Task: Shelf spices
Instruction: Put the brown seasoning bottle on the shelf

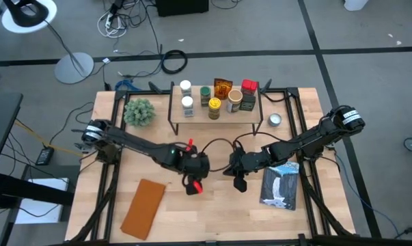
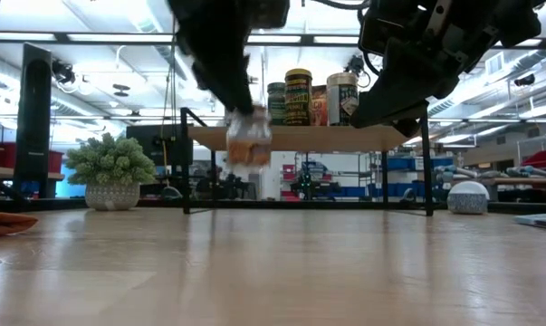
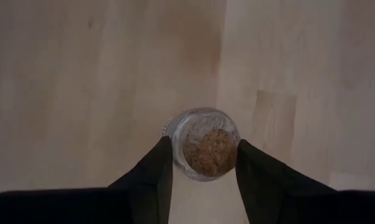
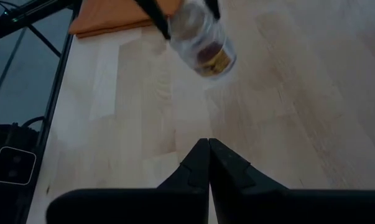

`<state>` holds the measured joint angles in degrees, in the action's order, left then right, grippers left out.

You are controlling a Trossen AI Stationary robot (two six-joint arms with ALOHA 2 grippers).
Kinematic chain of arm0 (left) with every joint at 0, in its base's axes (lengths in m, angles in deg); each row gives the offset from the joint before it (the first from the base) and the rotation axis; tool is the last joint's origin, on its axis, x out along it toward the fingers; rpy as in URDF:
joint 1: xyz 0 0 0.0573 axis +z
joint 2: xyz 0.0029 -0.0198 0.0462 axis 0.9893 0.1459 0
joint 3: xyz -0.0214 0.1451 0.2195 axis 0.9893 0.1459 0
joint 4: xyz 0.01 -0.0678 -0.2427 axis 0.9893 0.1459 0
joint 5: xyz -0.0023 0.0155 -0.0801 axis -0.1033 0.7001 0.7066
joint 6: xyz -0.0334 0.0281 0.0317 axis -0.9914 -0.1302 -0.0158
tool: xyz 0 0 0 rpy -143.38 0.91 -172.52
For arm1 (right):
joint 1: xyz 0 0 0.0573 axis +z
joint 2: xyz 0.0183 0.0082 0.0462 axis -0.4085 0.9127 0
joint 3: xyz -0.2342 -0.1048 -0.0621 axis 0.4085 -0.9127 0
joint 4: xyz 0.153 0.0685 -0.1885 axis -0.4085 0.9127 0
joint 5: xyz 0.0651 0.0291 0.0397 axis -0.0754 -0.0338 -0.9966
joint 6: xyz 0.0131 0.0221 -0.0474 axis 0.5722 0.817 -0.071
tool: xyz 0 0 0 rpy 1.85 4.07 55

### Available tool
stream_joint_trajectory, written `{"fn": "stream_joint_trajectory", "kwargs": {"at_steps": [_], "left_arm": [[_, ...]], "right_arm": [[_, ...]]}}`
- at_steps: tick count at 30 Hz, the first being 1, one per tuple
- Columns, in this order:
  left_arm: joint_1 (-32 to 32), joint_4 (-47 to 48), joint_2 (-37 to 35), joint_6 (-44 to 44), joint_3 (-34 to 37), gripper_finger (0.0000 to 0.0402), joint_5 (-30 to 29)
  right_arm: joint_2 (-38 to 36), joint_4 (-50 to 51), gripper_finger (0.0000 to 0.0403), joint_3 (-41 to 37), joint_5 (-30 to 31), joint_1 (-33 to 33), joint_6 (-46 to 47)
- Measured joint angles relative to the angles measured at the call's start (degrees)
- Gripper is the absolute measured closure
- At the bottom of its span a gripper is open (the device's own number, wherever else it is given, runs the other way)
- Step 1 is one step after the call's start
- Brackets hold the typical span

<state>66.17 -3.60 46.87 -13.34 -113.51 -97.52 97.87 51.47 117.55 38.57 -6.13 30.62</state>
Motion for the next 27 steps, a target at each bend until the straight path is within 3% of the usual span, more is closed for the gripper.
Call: {"fn": "stream_joint_trajectory", "kwargs": {"at_steps": [11,19,27], "left_arm": [[9.9,17.9,-0.1,11.2,-16.6,0.0259,1.7],[20.7,23.4,-0.2,15.8,-28.4,0.0259,6.7],[31.4,22.7,-0.2,15.8,-29.4,0.0259,13.3]], "right_arm": [[0.0,0.0,0.0397,0.0,0.0,0.0,0.0],[0.0,0.0,0.0398,0.0,0.0,0.0,0.0],[0.0,0.0,0.0398,0.0,0.0,0.0,-0.2]]}}
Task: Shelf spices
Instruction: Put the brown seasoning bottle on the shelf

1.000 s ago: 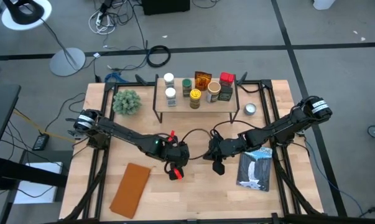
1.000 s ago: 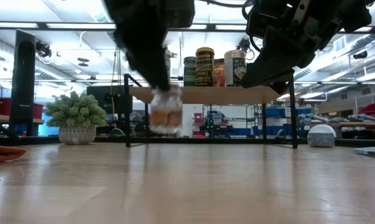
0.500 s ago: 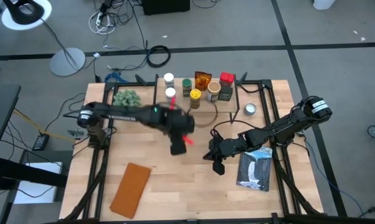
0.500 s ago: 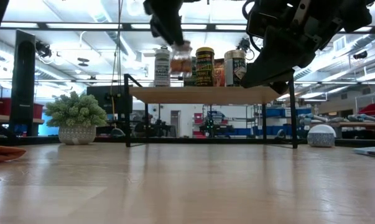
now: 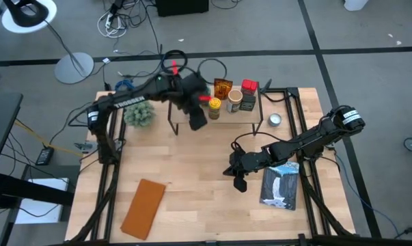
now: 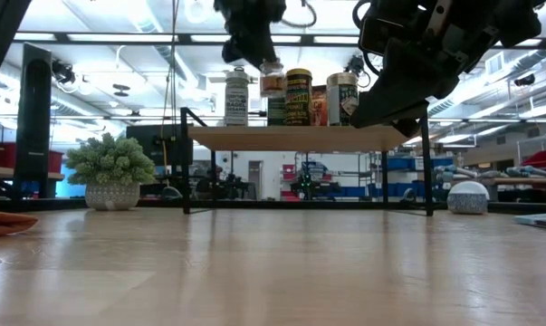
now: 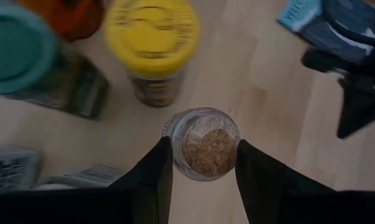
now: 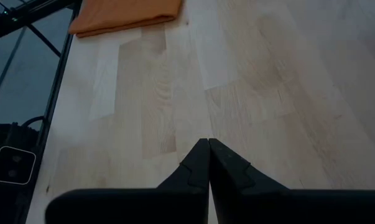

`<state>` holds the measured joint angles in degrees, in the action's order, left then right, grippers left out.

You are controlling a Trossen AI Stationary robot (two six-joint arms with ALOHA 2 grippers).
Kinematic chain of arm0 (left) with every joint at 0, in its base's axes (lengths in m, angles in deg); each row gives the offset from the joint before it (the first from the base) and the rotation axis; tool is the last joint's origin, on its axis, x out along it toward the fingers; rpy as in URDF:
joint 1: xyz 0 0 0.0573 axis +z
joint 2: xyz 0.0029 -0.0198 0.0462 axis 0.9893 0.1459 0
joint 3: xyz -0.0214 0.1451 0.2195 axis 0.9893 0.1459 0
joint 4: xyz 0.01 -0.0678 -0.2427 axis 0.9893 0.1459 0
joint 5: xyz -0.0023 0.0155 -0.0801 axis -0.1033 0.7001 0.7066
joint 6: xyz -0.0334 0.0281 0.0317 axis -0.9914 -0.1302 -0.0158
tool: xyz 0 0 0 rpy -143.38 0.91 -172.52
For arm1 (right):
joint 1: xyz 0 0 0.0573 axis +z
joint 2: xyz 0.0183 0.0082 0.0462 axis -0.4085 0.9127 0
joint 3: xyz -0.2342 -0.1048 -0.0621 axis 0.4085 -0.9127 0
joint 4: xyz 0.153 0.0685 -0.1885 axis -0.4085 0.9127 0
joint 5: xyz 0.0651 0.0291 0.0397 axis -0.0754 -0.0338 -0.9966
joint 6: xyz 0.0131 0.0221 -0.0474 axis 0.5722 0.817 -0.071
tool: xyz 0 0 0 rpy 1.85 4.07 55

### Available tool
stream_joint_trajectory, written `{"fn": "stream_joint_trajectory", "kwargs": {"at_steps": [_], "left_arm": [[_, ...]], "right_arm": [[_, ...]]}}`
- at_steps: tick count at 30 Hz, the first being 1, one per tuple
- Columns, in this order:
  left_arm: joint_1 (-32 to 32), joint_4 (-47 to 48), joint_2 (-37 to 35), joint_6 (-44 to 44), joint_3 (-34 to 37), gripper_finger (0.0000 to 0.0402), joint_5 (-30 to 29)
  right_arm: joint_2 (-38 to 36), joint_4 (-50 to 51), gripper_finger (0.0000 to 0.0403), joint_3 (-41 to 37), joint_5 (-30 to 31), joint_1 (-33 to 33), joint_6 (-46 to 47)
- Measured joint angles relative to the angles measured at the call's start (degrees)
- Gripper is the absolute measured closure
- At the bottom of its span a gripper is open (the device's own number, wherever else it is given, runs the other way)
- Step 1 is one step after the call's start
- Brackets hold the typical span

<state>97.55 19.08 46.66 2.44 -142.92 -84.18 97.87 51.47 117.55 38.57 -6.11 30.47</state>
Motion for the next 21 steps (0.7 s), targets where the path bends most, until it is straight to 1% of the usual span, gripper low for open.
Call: {"fn": "stream_joint_trajectory", "kwargs": {"at_steps": [3,7,14,21], "left_arm": [[2.6,-1.4,0.0,0.1,1.4,0.0259,2.4],[4.3,-4.1,0.0,1.3,2.7,0.0259,5.7],[5.8,-3.7,0.9,1.3,2.8,0.0259,5.5],[5.7,-4.0,2.6,2.9,2.8,0.0259,3.6]], "right_arm": [[0.0,0.0,0.0399,0.0,0.0,0.0,0.0],[0.0,0.0,0.0399,0.0,0.0,0.0,0.0],[0.0,0.0,0.0396,0.0,0.0,0.0,0.0],[0.0,-0.1,0.0399,0.0,0.0,0.0,-0.1]]}}
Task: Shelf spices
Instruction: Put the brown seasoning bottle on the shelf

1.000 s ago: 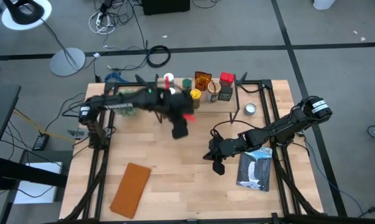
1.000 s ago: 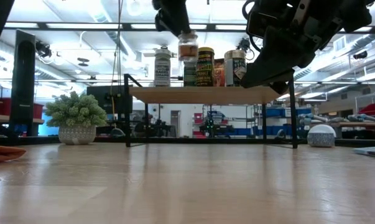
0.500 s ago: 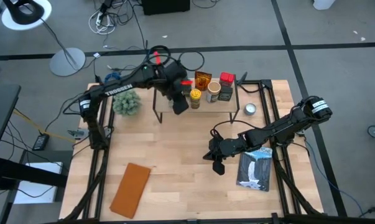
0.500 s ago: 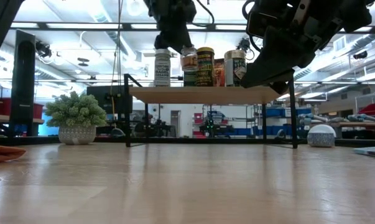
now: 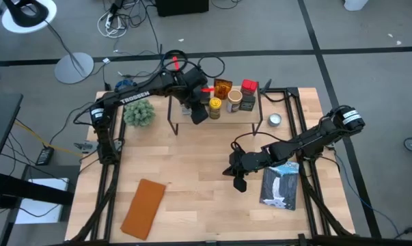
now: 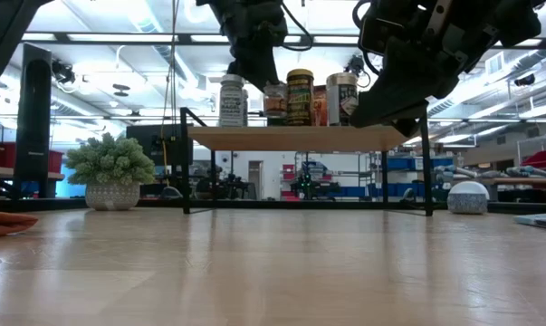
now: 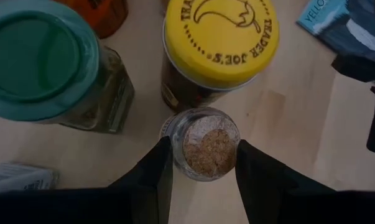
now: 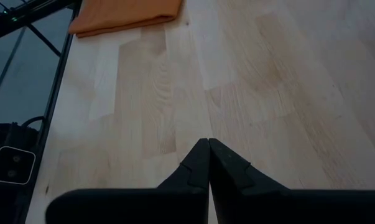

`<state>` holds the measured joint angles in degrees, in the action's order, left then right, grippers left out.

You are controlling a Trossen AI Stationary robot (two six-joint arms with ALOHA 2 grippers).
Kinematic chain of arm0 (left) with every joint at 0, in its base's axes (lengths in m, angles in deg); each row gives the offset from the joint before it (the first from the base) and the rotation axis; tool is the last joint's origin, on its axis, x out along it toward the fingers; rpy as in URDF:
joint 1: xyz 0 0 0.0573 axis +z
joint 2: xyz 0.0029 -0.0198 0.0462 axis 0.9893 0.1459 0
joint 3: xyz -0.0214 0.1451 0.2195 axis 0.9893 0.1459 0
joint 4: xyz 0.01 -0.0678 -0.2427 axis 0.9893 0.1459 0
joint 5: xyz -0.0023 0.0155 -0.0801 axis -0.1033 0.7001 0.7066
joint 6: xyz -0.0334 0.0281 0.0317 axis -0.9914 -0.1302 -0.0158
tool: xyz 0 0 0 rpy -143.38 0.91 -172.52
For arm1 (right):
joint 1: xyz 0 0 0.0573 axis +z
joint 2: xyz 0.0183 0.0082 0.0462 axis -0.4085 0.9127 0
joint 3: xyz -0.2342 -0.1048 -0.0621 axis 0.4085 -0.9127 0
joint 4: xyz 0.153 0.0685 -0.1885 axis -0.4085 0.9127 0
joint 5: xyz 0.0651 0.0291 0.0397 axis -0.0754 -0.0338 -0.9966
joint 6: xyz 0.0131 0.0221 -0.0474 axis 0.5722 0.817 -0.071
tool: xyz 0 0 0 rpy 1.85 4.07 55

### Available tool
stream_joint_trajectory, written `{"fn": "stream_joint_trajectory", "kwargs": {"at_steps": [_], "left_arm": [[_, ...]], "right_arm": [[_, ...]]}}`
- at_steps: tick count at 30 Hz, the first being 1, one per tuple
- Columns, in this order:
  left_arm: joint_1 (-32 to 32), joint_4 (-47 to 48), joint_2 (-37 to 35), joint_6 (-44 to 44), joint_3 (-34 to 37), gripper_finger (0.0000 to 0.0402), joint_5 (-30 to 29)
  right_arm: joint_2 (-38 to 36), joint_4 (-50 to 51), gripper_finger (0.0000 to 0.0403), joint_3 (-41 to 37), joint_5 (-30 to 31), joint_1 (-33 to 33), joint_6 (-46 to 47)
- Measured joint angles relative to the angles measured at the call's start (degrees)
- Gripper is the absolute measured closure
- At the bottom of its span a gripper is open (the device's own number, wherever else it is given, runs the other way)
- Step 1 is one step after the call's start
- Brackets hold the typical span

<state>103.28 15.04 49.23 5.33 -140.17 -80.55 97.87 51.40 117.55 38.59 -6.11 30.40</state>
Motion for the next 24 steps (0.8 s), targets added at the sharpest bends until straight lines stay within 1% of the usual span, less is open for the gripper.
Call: {"fn": "stream_joint_trajectory", "kwargs": {"at_steps": [14,24], "left_arm": [[0.0,0.4,0.6,0.1,-0.2,0.0259,-0.1],[-0.3,2.6,1.1,-0.3,-3.3,0.0258,0.1]], "right_arm": [[0.0,-0.2,0.0398,0.0,0.0,0.0,0.0],[0.0,-0.3,0.0399,0.0,0.0,0.0,0.0]]}}
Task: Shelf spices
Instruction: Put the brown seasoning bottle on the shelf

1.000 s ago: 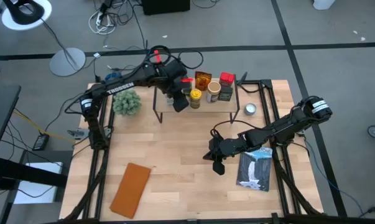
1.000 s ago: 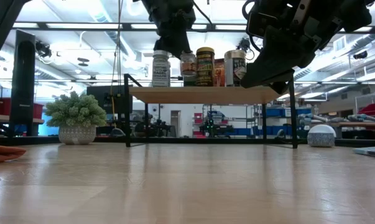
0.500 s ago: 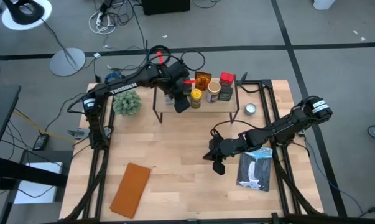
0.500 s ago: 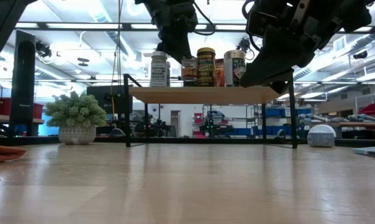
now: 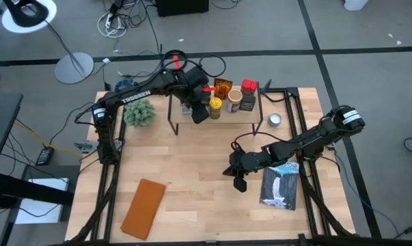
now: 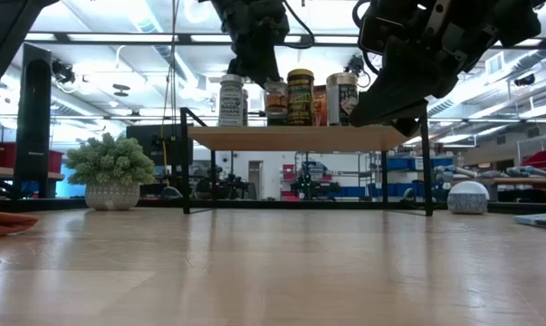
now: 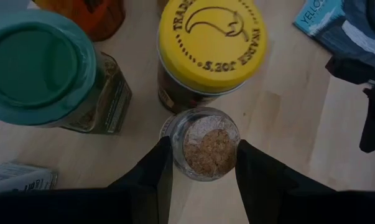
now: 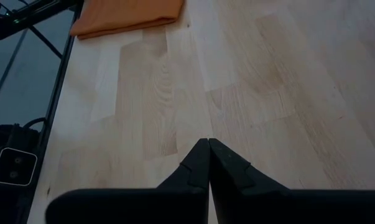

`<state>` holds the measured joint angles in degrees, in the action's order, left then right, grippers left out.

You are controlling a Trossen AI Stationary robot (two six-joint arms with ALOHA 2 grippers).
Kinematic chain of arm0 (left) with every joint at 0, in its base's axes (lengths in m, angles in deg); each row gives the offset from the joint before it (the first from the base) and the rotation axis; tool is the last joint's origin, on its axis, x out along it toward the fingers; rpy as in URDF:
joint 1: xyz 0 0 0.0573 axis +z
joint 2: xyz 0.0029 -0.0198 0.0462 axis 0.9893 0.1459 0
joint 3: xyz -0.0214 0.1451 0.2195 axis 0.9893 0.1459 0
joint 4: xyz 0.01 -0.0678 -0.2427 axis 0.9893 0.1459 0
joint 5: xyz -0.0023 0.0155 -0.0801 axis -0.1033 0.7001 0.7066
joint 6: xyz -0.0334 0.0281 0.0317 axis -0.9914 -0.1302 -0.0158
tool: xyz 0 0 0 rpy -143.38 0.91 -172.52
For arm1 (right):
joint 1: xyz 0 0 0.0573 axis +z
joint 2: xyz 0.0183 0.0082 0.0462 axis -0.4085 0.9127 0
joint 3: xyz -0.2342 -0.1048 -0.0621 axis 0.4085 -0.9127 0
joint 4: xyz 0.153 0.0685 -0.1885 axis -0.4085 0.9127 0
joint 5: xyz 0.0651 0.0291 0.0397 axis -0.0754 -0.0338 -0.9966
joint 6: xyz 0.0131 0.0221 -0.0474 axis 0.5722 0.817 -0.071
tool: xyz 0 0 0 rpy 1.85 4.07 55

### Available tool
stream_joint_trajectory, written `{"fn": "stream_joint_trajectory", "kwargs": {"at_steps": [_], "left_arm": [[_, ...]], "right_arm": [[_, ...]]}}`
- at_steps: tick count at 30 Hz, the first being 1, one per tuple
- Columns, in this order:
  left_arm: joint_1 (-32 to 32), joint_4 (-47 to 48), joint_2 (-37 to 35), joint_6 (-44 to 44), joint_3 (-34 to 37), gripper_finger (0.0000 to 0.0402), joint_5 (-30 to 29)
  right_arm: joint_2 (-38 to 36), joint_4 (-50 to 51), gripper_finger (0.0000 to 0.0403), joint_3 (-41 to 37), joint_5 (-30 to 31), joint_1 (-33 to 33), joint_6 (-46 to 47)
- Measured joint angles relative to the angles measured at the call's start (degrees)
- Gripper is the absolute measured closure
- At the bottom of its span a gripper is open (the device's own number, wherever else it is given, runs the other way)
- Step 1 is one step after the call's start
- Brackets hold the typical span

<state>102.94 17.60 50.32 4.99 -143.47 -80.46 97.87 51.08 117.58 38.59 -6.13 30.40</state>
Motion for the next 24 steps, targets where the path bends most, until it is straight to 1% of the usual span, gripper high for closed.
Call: {"fn": "stream_joint_trajectory", "kwargs": {"at_steps": [24], "left_arm": [[0.0,1.3,-0.1,0.0,0.0,0.0258,-2.4]], "right_arm": [[0.0,0.0,0.0395,0.0,0.0,0.0,0.0]]}}
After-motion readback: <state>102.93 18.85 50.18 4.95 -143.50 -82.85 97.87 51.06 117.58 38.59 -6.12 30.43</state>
